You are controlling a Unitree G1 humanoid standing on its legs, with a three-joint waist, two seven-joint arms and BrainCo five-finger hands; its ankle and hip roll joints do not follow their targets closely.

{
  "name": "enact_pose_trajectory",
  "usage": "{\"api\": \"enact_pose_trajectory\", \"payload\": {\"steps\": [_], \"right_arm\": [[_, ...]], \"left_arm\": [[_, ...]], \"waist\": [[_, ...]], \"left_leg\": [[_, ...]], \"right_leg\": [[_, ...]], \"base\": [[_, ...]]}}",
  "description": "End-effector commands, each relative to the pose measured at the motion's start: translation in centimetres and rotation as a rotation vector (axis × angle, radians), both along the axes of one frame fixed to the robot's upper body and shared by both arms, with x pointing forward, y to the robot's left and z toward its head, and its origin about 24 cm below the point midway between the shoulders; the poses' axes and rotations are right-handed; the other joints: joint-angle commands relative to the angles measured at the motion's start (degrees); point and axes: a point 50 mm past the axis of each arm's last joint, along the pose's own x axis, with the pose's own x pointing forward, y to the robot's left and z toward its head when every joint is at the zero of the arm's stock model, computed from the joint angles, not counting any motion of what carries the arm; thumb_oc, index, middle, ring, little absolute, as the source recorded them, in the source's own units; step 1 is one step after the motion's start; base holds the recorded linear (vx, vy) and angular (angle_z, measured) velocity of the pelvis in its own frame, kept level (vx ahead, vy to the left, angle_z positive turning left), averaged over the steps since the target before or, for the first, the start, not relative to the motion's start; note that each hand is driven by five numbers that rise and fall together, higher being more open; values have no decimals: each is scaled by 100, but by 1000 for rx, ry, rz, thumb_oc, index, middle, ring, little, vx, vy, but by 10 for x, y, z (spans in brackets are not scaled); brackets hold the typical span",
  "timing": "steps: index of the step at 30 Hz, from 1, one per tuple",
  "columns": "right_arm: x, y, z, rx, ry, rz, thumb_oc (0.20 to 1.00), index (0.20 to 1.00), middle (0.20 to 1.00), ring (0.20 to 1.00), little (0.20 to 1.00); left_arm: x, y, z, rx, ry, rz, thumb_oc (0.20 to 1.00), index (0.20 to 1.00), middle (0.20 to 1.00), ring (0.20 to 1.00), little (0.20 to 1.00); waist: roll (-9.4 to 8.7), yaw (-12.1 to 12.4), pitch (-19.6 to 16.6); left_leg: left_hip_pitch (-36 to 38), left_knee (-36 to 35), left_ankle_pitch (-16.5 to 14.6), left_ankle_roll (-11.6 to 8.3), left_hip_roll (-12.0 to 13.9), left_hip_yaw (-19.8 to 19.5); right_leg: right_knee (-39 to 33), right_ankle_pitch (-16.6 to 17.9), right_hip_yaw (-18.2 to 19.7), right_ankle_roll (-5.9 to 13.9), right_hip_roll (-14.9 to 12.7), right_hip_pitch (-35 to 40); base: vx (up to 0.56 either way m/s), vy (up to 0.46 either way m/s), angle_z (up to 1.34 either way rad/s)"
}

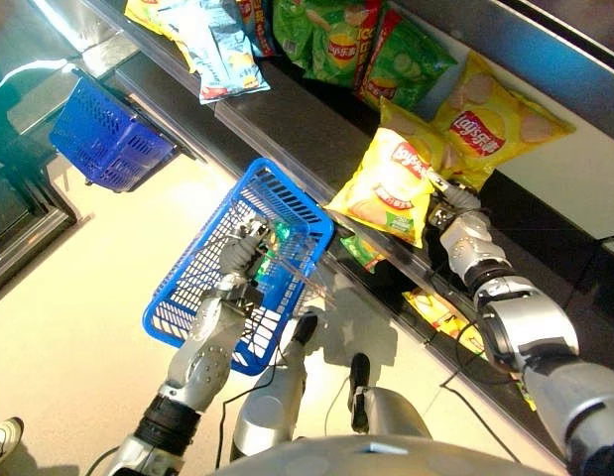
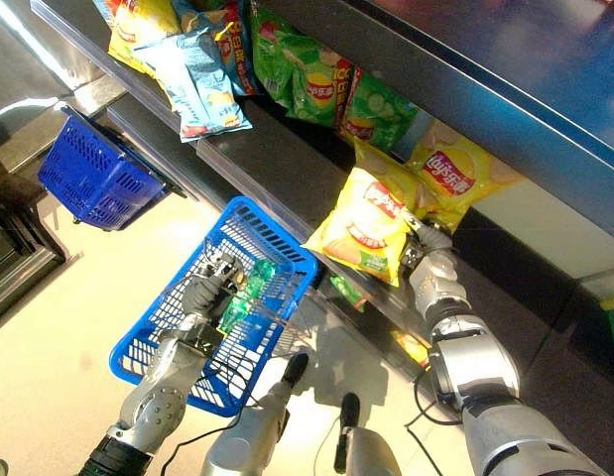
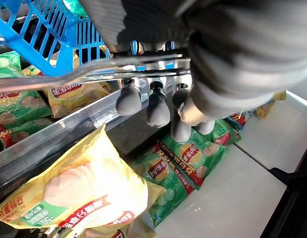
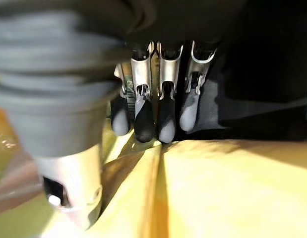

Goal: Pick up the snacks into the basket

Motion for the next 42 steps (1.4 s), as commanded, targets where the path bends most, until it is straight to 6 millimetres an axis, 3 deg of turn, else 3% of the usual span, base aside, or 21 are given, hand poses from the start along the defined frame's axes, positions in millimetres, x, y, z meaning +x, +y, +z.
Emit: {"api": "enact_pose_trajectory", "payload": {"steps": [1, 9, 10, 12, 25, 33, 42], "right_arm": [[-7, 14, -20, 34, 63, 51, 1000, 1000, 1000, 1000, 1000], [-11, 46, -29, 251, -35, 177, 1000, 1000, 1000, 1000, 1000], [-13, 49, -31, 245, -37, 206, 529, 529, 529, 529, 529], [-14, 52, -32, 207, -32, 255, 200, 200, 200, 200, 200], [-15, 65, -32, 251, -57, 283, 200, 200, 200, 200, 200], [-13, 59, -22, 242, -110, 275, 200, 200, 200, 200, 200], [-16, 72, -8, 323, -239, 303, 200, 200, 200, 200, 200]], "left_arm": [[0, -8, 87, -123, -454, -21, 200, 200, 200, 200, 200], [-1, -6, 80, -160, -426, -28, 200, 200, 200, 200, 200], [0, -6, 79, -160, -424, -29, 200, 200, 200, 200, 200], [0, -6, 79, -159, -423, -34, 200, 200, 200, 200, 200], [-1, -2, 75, -157, -407, -13, 200, 200, 200, 200, 200], [0, -2, 77, -152, -419, -4, 200, 200, 200, 200, 200], [3, 3, 76, -164, -419, 37, 200, 200, 200, 200, 200]], "waist": [[-124, 5, -194], [-267, -46, -309], [-278, -53, -322], [-291, -48, -329], [-261, 8, -460], [-222, 29, -468], [-250, -14, -530]], "left_leg": [[-2, 704, -866, -33, -12, 406], [153, 669, -906, -48, 56, 432], [155, 698, -924, -47, 53, 430], [158, 733, -943, -53, 52, 422], [301, 719, -1055, 53, -15, 454], [315, 794, -1153, 171, -153, 503], [349, 789, -1208, 184, -144, 620]], "right_leg": [[-167, 542, 308, 375, -167, -9], [-163, 531, 306, 375, -152, 68], [-128, 512, 309, 376, -144, 68], [-94, 497, 305, 370, -145, 69], [-36, 568, 373, 486, -213, 136], [100, 719, 405, 615, -330, 83], [9, 760, 462, 625, -357, 101]], "base": [[9, -10, -9], [16, -22, -9], [14, -24, -3], [0, 0, 0], [12, 17, -1], [25, 46, -3], [18, 19, -4]]}}
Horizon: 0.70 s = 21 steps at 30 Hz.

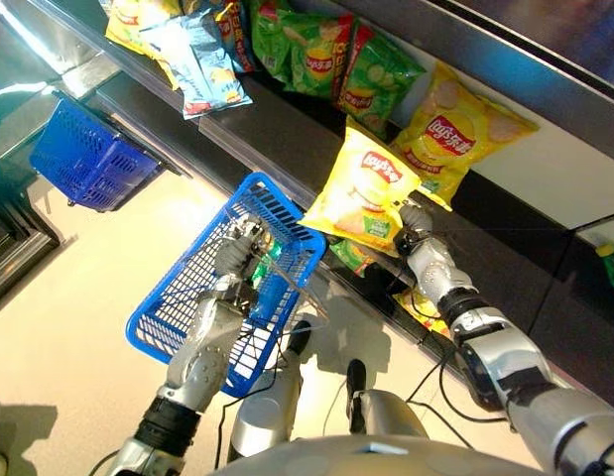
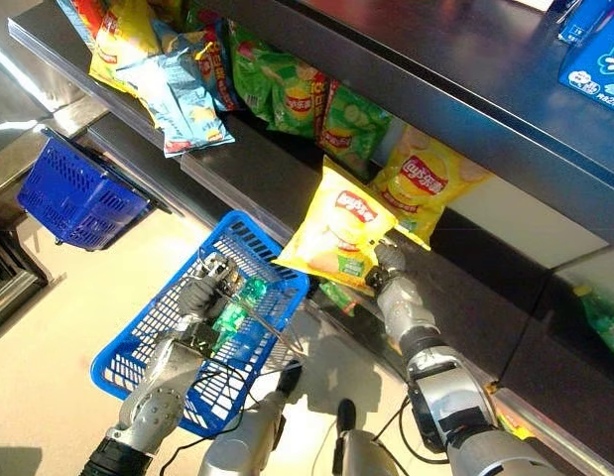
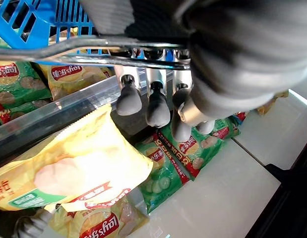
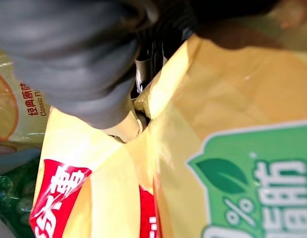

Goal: Pick up the snacks into the basket

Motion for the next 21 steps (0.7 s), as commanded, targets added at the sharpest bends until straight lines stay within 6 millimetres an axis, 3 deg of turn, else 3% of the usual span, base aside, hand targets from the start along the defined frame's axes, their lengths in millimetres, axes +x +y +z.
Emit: {"api": "enact_pose_trajectory", "payload": {"steps": [1, 3, 7, 9, 13, 15, 16, 17, 19, 21], "right_arm": [[-3, 11, 19, 117, -157, 21, 200, 200, 200, 200, 200], [-21, 12, 24, 214, -275, 35, 200, 200, 200, 200, 200], [-38, 7, 28, 244, -350, 56, 200, 200, 200, 200, 200], [-62, -3, 34, 260, -449, 73, 200, 200, 200, 200, 200], [-70, 7, 49, 317, -543, 109, 200, 200, 200, 200, 200], [-71, 13, 52, 328, -557, 128, 200, 200, 200, 200, 200], [-75, 15, 51, 320, -556, 151, 200, 200, 200, 200, 200], [-75, 15, 51, 320, -557, 151, 200, 200, 200, 200, 200], [-77, 12, 47, 325, -543, 145, 200, 200, 200, 200, 200], [-78, 16, 47, 336, -546, 156, 200, 200, 200, 200, 200]], "left_arm": [[4, -1, 78, -85, -442, 30, 200, 200, 200, 200, 200], [5, 3, 76, -84, -434, 49, 200, 200, 200, 200, 200], [5, 6, 75, -70, -431, 54, 200, 200, 200, 200, 200], [6, 11, 77, -54, -440, 71, 200, 200, 200, 200, 200], [7, 17, 77, -28, -447, 97, 200, 200, 200, 200, 200], [7, 21, 79, -16, -455, 112, 200, 200, 200, 200, 200], [6, 26, 80, 3, -460, 131, 200, 200, 200, 200, 200], [6, 26, 80, 3, -460, 131, 200, 200, 200, 200, 200], [5, 28, 74, -7, -437, 129, 200, 200, 200, 200, 200], [2, 32, 71, -5, -425, 138, 200, 200, 200, 200, 200]], "waist": [[-153, 0, -505], [-194, -152, -518], [-214, -269, -527], [-269, -448, -473], [-336, -503, -353], [-332, -451, -332], [-261, -347, -324], [-262, -350, -332], [-275, -261, -436], [-323, -100, -622]], "left_leg": [[163, 713, -1088, 107, -180, 276], [188, 715, -1103, 110, -165, 354], [158, 687, -1086, 125, -163, 399], [-1, 665, -1057, 155, -173, 570], [-245, 553, -923, 171, -33, 874], [-288, 534, -865, 156, 58, 952], [-335, 526, -778, 136, 255, 1104], [-347, 514, -756, 134, 255, 1102], [-317, 443, -689, 156, 342, 1192], [-460, 433, -604, 140, 508, 1331]], "right_leg": [[-151, 789, 169, 608, -345, 55], [-181, 834, 233, 614, -342, 64], [-181, 917, 285, 643, -353, 3], [-282, 1184, 377, 754, -422, -174], [-389, 1609, 431, 886, -372, -531], [-321, 1554, 225, 887, -354, -557], [-35, 1191, -278, 766, -421, -369], [-42, 1206, -278, 766, -422, -382], [223, 810, -273, 619, -393, -47], [174, 718, -466, 622, -549, 249]], "base": [[22, 11, -7], [25, 34, -10], [-10, 33, -10], [-86, 74, -5], [-124, 40, -38], [-107, 38, -69], [-79, 48, -86], [-100, 67, -96], [-132, -5, -49], [-167, -108, -35]]}}
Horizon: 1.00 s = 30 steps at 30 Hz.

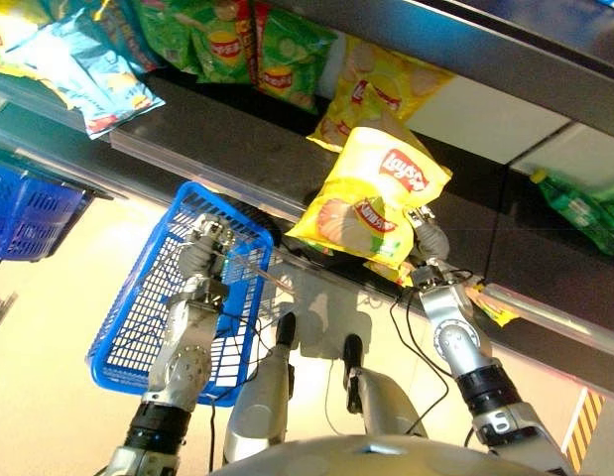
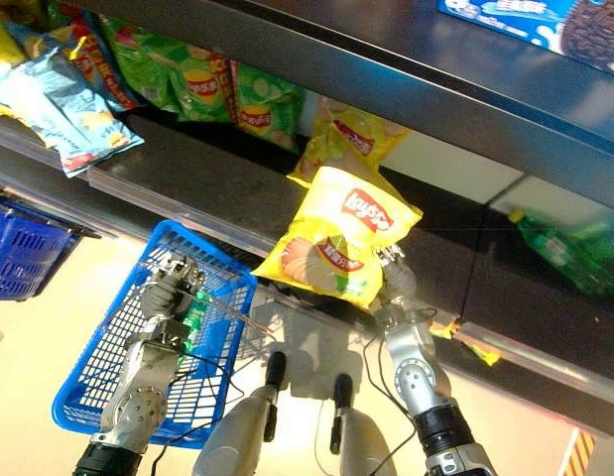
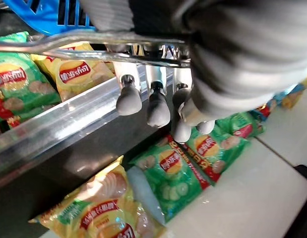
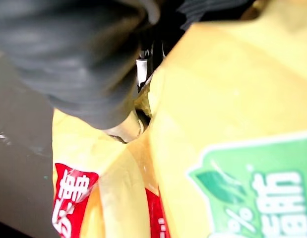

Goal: Pick up the snacks into the basket

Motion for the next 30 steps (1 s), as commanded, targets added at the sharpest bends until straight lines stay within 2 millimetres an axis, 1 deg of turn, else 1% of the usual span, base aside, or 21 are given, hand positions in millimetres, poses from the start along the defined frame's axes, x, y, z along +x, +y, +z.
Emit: {"api": "enact_pose_trajectory", "payload": {"steps": [1, 4, 7, 8, 9, 10, 11, 13, 14, 15, 16, 17, 18, 20, 21, 23, 24, 26, 27, 28, 30], "right_arm": [[1, 13, 33, 90, -186, 46, 200, 200, 200, 200, 200], [-2, 16, 31, 80, -180, 73, 200, 200, 200, 200, 200], [-4, 15, 31, 74, -177, 78, 200, 200, 200, 200, 200], [-5, 13, 33, 61, -190, 81, 200, 200, 200, 200, 200], [-7, 13, 34, 60, -199, 88, 200, 200, 200, 200, 200], [-7, 13, 34, 59, -199, 89, 200, 200, 200, 200, 200], [-9, 11, 31, 57, -191, 94, 200, 200, 200, 200, 200], [-9, 8, 29, 13, -179, 109, 200, 200, 200, 200, 200], [-9, 8, 29, 13, -179, 109, 200, 200, 200, 200, 200], [-11, 4, 26, -12, -168, 105, 200, 200, 200, 200, 200], [-13, 1, 26, -31, -166, 100, 200, 200, 200, 200, 200], [-13, 1, 26, -31, -166, 100, 200, 200, 200, 200, 200], [-16, -8, 25, -56, -159, 69, 200, 200, 200, 200, 200], [-18, -16, 24, -79, -157, 50, 200, 200, 200, 200, 200], [-19, -17, 24, -90, -155, 46, 200, 200, 200, 200, 200], [-21, -19, 23, -101, -150, 46, 200, 200, 200, 200, 200], [-20, -19, 23, -101, -150, 46, 200, 200, 200, 200, 200], [-22, -21, 22, -106, -154, 41, 200, 200, 200, 200, 200], [-25, -18, 16, -120, -132, 42, 200, 200, 200, 200, 200], [-27, -21, 14, -143, -123, 27, 200, 200, 200, 200, 200], [-29, -25, 12, -192, -116, 10, 200, 200, 200, 200, 200]], "left_arm": [[0, -11, 73, 84, -401, -78, 200, 200, 200, 200, 200], [-1, -6, 71, 96, -393, -76, 200, 200, 200, 200, 200], [-3, -5, 71, 98, -391, -80, 200, 200, 200, 200, 200], [-1, -4, 72, 98, -398, -76, 200, 200, 200, 200, 200], [-1, -4, 72, 98, -399, -73, 200, 200, 200, 200, 200], [-1, -4, 72, 97, -399, -73, 200, 200, 200, 200, 200], [-3, -2, 72, 115, -402, -66, 200, 200, 200, 200, 200], [-6, -1, 71, 120, -397, -46, 200, 200, 200, 200, 200], [-6, -1, 71, 120, -397, -46, 200, 200, 200, 200, 200], [-8, 1, 64, 105, -369, -33, 200, 200, 200, 200, 200], [-9, 2, 58, 98, -346, -27, 200, 200, 200, 200, 200], [-9, 2, 58, 98, -346, -27, 200, 200, 200, 200, 200], [-12, -1, 53, 80, -326, -33, 200, 200, 200, 200, 200], [-13, -3, 51, 89, -318, -62, 200, 200, 200, 200, 200], [-14, -5, 49, 87, -314, -81, 200, 200, 200, 200, 200], [-15, -11, 46, 74, -314, -119, 200, 200, 200, 200, 200], [-14, -11, 46, 74, -314, -119, 200, 200, 200, 200, 200], [-15, -16, 50, 64, -334, -148, 200, 200, 200, 200, 200], [-15, -20, 51, 53, -343, -162, 200, 200, 200, 200, 200], [-14, -22, 51, 56, -341, -172, 200, 200, 200, 200, 200], [-14, -26, 53, 67, -350, -203, 200, 200, 200, 200, 200]], "waist": [[-201, 166, -637], [-326, 328, -802], [-367, 330, -863], [-352, 217, -886], [-305, 124, -904], [-300, 129, -900], [-191, 70, -894], [-50, 7, -801], [-48, 6, -799], [100, -87, -727], [149, -163, -701], [149, -164, -699], [197, -262, -615], [147, -377, -603], [91, -419, -604], [5, -451, -683], [10, -454, -694], [19, -518, -824], [117, -633, -992], [195, -705, -1075], [209, -740, -1152]], "left_leg": [[-50, 86, -457, -62, -145, -259], [-292, 329, -375, -156, 52, -94], [-475, 578, -345, -255, 204, -86], [-635, 719, -220, -387, 354, -165], [-647, 688, -75, -447, 482, -221], [-643, 689, -73, -454, 491, -220], [-549, 565, 141, -544, 708, -324], [-385, 218, 489, -690, 912, -526], [-383, 215, 491, -691, 912, -528], [-244, -269, 786, -785, 1174, -722], [-131, -506, 805, -801, 1236, -704], [-129, -509, 806, -802, 1236, -704], [-28, -556, 716, -794, 1223, -574], [83, 23, 420, -715, 1056, -316], [169, 536, 122, -660, 839, -310], [271, 1227, -536, -562, 234, -438], [255, 1225, -527, -563, 238, -443], [516, 1589, -922, -480, -255, -486], [994, 1171, -1136, -378, -312, -405], [1231, 653, -999, -380, -113, -295], [1273, 231, -871, -417, -92, -447]], "right_leg": [[-787, 762, -53, 61, -196, 665], [-877, 1025, 152, 160, -466, 1103], [-964, 1212, 369, 256, -612, 1291], [-983, 991, 819, 253, -529, 1347], [-891, 493, 1125, 172, -258, 1361], [-849, 473, 1135, 168, -248, 1342], [-714, -303, 1066, -119, 40, 1235], [-653, -612, 913, -236, 281, 1190], [-653, -611, 912, -237, 283, 1191], [-484, -742, 913, -398, 624, 1089], [-421, -737, 826, -428, 715, 1064], [-422, -737, 826, -429, 715, 1066], [-396, -664, 673, -487, 750, 1073], [-488, -427, 512, -538, 709, 999], [-549, -315, 439, -553, 651, 945], [-791, -142, 395, -567, 571, 914], [-801, -128, 392, -568, 576, 903], [-1007, 18, 386, -554, 579, 865], [-1093, 87, 320, -506, 635, 789], [-1209, 111, 237, -464, 685, 811], [-1349, 170, 167, -457, 661, 845]], "base": [[-151, -157, -57], [-161, -208, -59], [-166, -242, -45], [-149, -271, -38], [-153, -275, -51], [-111, -270, -51], [-149, -315, -41], [-203, -348, -19], [-253, -402, 1], [-215, -390, 12], [-215, -390, 20], [-211, -315, 36], [-226, -255, 44], [-324, -285, 47], [-323, -232, 68], [-234, -164, 47], [-145, -83, -11], [-120, -21, 10], [-84, 32, 17], [-47, 50, -11], [-56, 33, -5]]}}
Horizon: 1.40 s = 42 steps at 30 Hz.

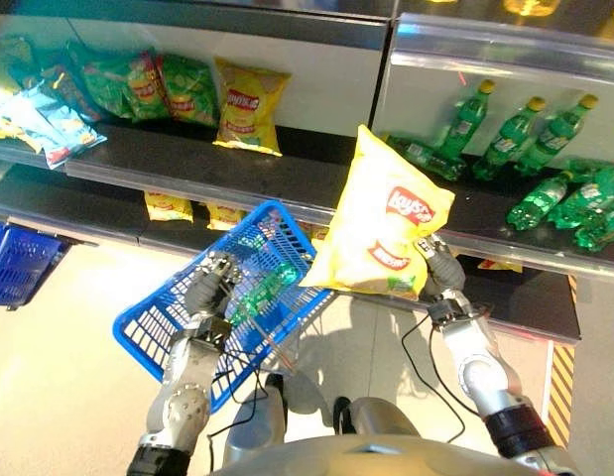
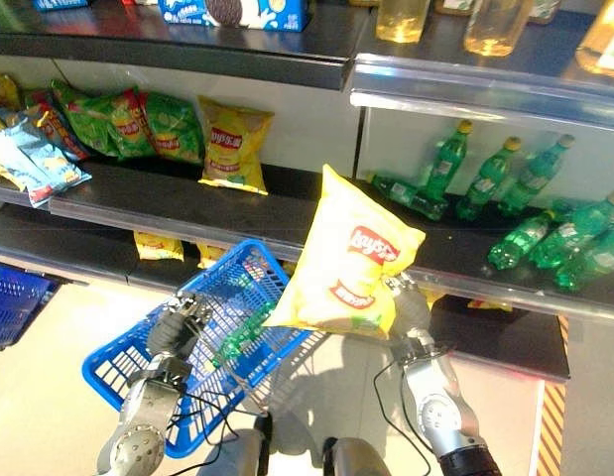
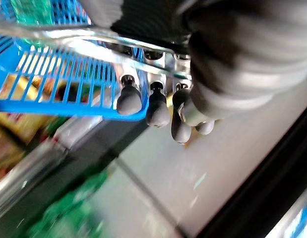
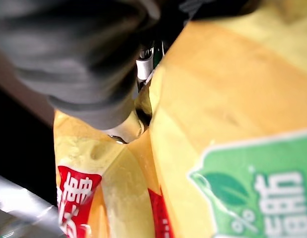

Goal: Pick up the snacks into the basket

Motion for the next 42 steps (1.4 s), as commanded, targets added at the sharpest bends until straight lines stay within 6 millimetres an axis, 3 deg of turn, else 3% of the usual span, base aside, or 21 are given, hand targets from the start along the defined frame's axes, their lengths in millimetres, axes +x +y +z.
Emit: {"api": "enact_pose_trajectory", "payload": {"steps": [1, 7, 10, 13, 19, 23, 31, 36, 39, 42], "right_arm": [[9, -2, 26, -114, -146, -22, 200, 200, 200, 200, 200], [13, -10, 27, -423, -158, -39, 200, 200, 200, 200, 200], [15, -5, 32, -541, -197, -8, 200, 200, 200, 200, 200], [15, -2, 25, -635, -173, 21, 200, 200, 200, 200, 200], [19, 15, 18, -823, -182, 119, 200, 200, 200, 200, 200], [25, 26, 18, -945, -215, 169, 200, 200, 200, 200, 200], [32, 26, 4, -1189, -203, 232, 200, 200, 200, 200, 200], [55, 46, -5, -1302, -187, 291, 200, 200, 200, 200, 200], [64, 58, 0, -1346, -225, 316, 200, 200, 200, 200, 200], [86, 83, 9, -1437, -267, 333, 200, 200, 200, 200, 200]], "left_arm": [[24, -14, 97, 46, -519, -111, 200, 200, 200, 200, 200], [22, -32, 117, 22, -606, -264, 200, 200, 200, 200, 200], [26, -55, 135, 1, -676, -387, 200, 200, 200, 200, 200], [27, -80, 141, -58, -687, -490, 200, 200, 200, 200, 200], [17, -107, 152, -141, -709, -633, 200, 200, 200, 200, 200], [8, -118, 153, -197, -689, -718, 200, 200, 200, 200, 200], [-1, -124, 159, -233, -699, -790, 200, 200, 200, 200, 200], [-10, -141, 159, -280, -676, -884, 200, 200, 200, 200, 200], [-13, -146, 159, -284, -670, -917, 200, 200, 200, 200, 200], [-19, -160, 159, -298, -653, -990, 200, 200, 200, 200, 200]], "waist": [[-58, -4, -387], [-124, 20, -249], [-168, 42, -110], [-186, 51, 0], [-200, 96, 173], [-160, 148, 215], [-63, 237, 292], [75, 399, 450], [118, 464, 511], [256, 610, 691]], "left_leg": [[-129, -522, 308, 105, 28, -325], [-124, -734, 397, 116, 64, -342], [-226, -722, 426, 137, 45, -398], [-332, -621, 408, 165, 17, -476], [-497, -481, 361, 241, -74, -556], [-570, -474, 370, 261, -120, -582], [-701, -415, 389, 269, -228, -688], [-863, -332, 414, 293, -313, -792], [-918, -316, 427, 305, -332, -802], [-1092, -258, 479, 316, -367, -850]], "right_leg": [[-1191, 530, 299, 820, -54, 405], [-1253, 612, 115, 850, -166, 417], [-1072, 583, 58, 884, -199, 231], [-948, 580, -29, 906, -256, 151], [-821, 596, -33, 961, -330, 29], [-755, 594, -45, 996, -379, -68], [-599, 575, -116, 1049, -481, -211], [-475, 591, -186, 1060, -542, -373], [-433, 609, -197, 1068, -559, -442], [-317, 638, -233, 1079, -603, -619]], "base": [[-111, 15, 48], [-41, 24, 30], [-55, 46, 6], [-40, 58, 15], [-17, 41, 9], [-7, 39, 2], [-9, 28, 10], [-39, 13, 16], [-29, 10, 1], [-74, 29, 2]]}}
